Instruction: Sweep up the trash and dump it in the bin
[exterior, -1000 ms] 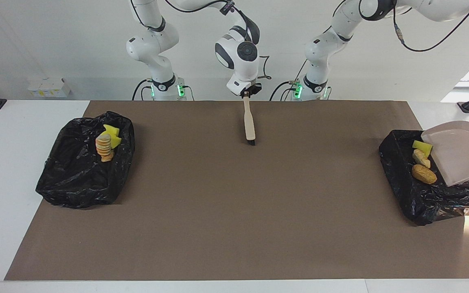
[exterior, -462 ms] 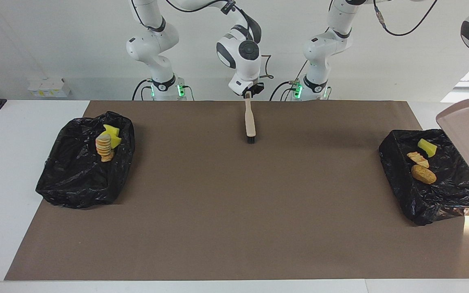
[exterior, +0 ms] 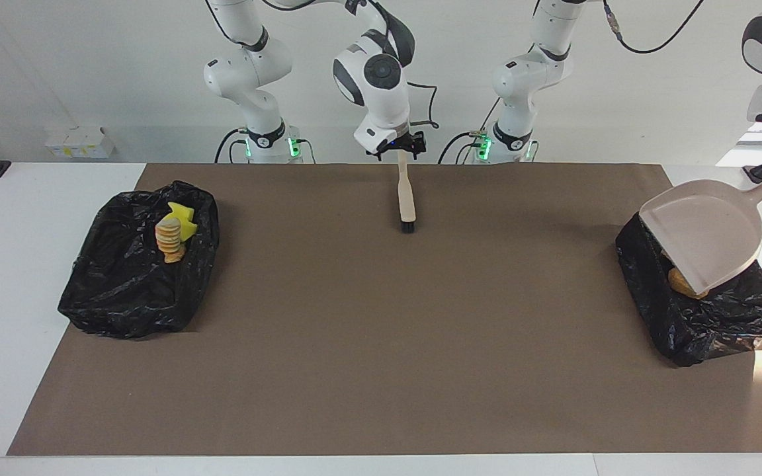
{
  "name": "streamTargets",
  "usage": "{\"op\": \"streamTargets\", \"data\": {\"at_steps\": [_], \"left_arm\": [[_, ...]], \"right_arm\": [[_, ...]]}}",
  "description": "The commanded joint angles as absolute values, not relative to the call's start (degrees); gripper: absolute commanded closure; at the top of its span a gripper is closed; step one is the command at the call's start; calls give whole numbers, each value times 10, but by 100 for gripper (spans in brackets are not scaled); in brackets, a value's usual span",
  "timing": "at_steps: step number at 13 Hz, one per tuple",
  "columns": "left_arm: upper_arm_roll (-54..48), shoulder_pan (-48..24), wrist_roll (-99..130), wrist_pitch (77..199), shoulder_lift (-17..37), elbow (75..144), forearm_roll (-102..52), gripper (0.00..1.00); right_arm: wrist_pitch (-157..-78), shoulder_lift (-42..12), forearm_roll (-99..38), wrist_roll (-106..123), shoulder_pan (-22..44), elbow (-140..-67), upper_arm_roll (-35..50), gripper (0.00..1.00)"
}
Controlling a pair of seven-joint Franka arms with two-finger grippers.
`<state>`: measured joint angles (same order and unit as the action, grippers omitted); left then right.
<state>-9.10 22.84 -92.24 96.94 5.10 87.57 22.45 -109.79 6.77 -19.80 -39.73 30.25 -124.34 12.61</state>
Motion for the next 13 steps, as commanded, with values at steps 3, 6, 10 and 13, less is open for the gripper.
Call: {"op": "streamTargets", "data": {"at_steps": [3, 6, 10, 13], "left_arm": [[-90, 197, -723, 980, 10, 972, 125, 100], [-91, 157, -584, 1019, 16, 1005, 55, 100], [-92, 59, -335, 1057, 47, 1008, 55, 100], [-91, -11, -188, 1087, 73, 1010, 40, 100]], "right_arm": [[-992, 151, -146, -337, 194, -1237, 124, 0], [-921, 144, -130, -291, 101, -1163, 125, 0], [-904, 128, -79, -269, 50, -1098, 125, 0], [-852, 80, -64, -249, 19, -1009, 125, 0]]}}
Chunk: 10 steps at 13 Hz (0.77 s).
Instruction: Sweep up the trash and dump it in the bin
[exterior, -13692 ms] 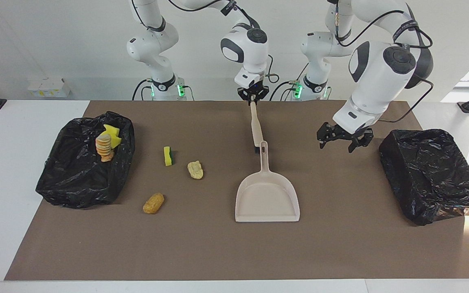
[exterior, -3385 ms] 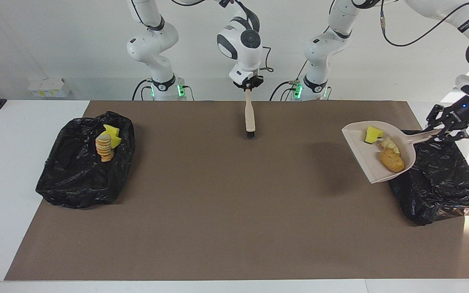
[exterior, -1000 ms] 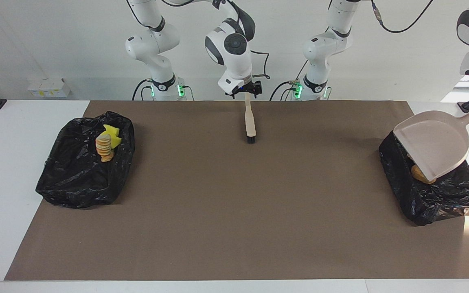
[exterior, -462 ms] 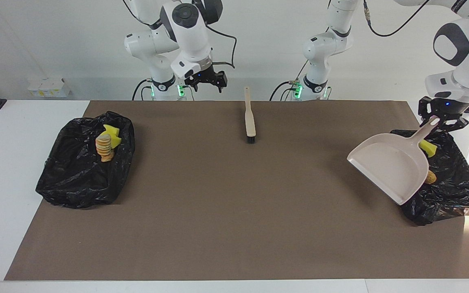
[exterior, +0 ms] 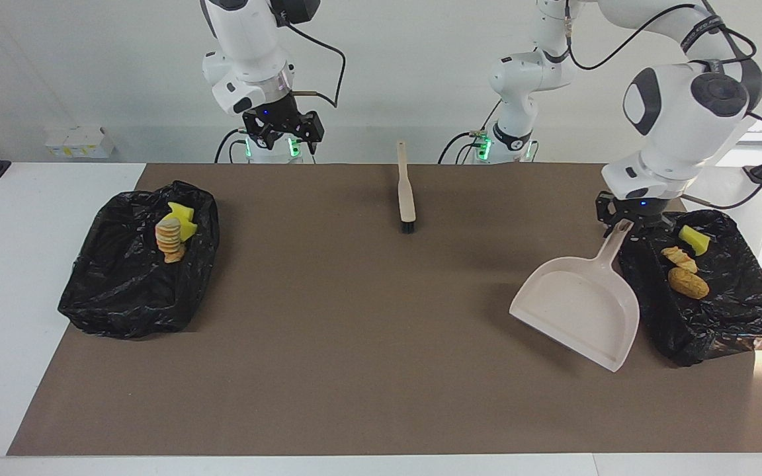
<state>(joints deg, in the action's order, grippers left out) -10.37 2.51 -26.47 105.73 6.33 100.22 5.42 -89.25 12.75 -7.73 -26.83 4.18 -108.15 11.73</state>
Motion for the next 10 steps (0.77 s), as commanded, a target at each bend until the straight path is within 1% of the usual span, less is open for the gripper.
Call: {"op": "streamTargets", "data": {"at_steps": [1, 3, 8, 10], "left_arm": [[-91, -41, -132, 1106, 88, 1009, 40, 100], [-91, -90, -39, 1158, 118, 1010, 40, 100], [-91, -201, 131, 1259, 171, 1010, 40, 100], [-91, -239, 216, 1314, 188, 1031, 40, 100]], "right_arm": [[-848, 71, -63, -247, 9, -994, 125, 0], [-849, 70, -59, -248, 6, -990, 125, 0], [-846, 76, -53, -239, 5, -977, 110, 0], [-847, 75, -52, -229, 4, -972, 107, 0]]}}
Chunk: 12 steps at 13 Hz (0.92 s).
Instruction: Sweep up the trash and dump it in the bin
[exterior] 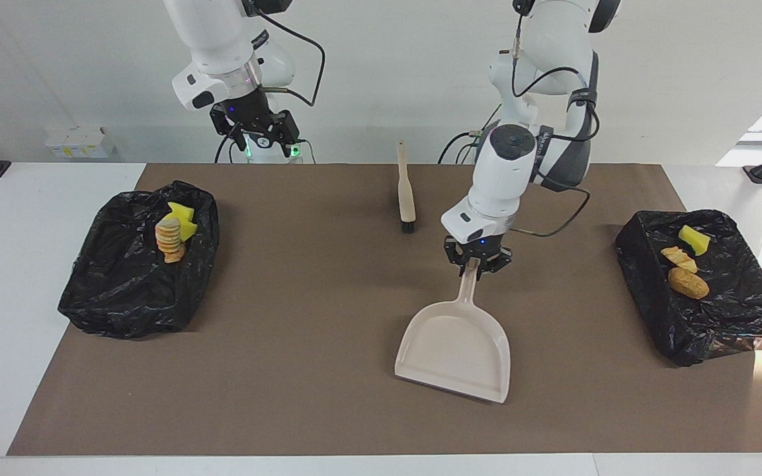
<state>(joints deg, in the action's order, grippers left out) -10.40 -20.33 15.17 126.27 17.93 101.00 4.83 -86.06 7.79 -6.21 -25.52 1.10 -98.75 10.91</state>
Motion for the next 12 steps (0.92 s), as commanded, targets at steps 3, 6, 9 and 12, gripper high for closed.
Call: {"op": "streamTargets", "data": {"at_steps": [3, 6, 9, 12], "left_arm": [[-90, -284, 335, 1379, 187, 1086, 41, 100], [-91, -297, 360, 1366, 177, 1108, 41, 1], [-86, -282, 350, 1320, 149, 1101, 42, 0], [-84, -247, 336, 1266, 132, 1071, 47, 0]], "right_arm": [[-852, 69, -53, -195, -4, -966, 102, 0], [-852, 62, -47, -164, -18, -955, 95, 0], [-853, 40, -26, -143, -22, -913, 84, 0], [-855, 32, 4, -94, 16, -898, 41, 0]]}}
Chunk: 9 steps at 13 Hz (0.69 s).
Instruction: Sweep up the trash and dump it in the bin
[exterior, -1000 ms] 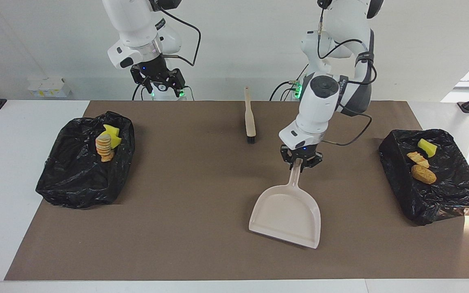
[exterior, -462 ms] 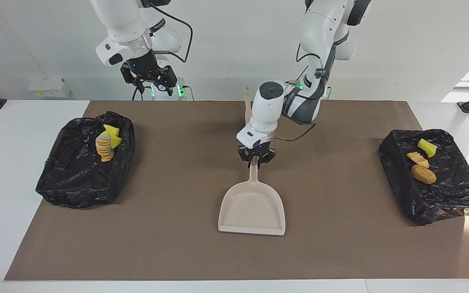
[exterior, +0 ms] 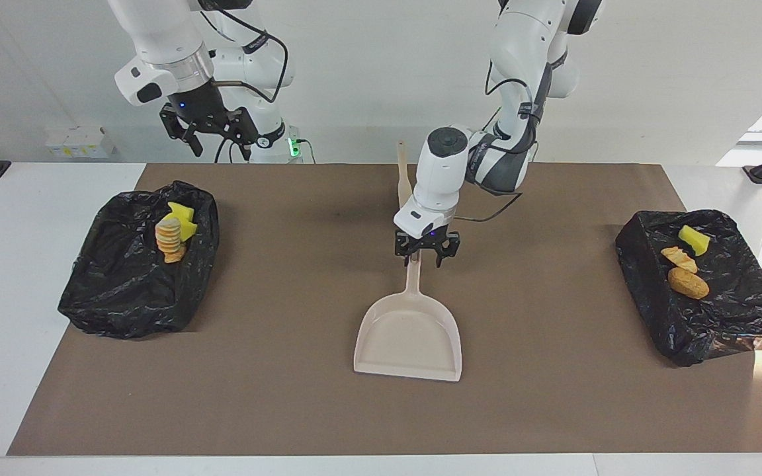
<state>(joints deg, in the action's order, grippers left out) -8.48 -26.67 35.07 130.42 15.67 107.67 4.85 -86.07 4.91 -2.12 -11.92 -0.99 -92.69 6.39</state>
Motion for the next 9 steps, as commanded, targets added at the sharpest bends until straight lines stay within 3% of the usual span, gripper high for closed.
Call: {"op": "streamTargets", "data": {"at_steps": [1, 5, 9], "left_arm": [[-84, -231, 323, 1245, 132, 1053, 47, 0], [-84, -158, 259, 1176, 128, 986, 43, 0], [-86, -75, 153, 1139, 108, 973, 37, 0]], "right_arm": [[-852, 27, 14, -94, 38, -890, 22, 0], [-830, -9, 13, -94, 47, -833, -1, 0], [-824, -16, 11, -94, 19, -818, 10, 0]]}}
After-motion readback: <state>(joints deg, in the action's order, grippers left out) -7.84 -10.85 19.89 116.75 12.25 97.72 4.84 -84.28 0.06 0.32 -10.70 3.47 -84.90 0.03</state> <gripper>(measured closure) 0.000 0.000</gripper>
